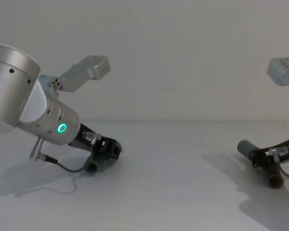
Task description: Use both hands to pick up one end of the pipe from the table, align the ends, and insert them.
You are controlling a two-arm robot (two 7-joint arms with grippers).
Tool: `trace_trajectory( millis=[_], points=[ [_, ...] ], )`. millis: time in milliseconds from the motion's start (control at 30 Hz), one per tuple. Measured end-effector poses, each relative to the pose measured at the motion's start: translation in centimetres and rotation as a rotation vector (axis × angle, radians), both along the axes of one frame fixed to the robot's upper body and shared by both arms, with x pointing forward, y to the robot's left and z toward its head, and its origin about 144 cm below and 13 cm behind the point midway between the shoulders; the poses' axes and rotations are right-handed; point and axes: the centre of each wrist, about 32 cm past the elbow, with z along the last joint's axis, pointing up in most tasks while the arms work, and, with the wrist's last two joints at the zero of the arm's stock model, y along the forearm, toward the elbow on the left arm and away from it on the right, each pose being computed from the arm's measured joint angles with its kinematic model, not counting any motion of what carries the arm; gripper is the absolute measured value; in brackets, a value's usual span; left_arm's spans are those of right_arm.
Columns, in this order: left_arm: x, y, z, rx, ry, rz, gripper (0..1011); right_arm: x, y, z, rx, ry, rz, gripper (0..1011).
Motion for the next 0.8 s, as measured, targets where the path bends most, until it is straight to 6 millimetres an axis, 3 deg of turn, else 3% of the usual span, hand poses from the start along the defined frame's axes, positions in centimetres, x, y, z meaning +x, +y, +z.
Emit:
trace_trajectory(
  millis=[800],
  points=[
    [0.6, -1.6, 4.6, 0.184, -0.128, -0.336, 332, -5.1, -7.3, -1.1, 0.085, -0.253, 0.304, 234]
  ],
)
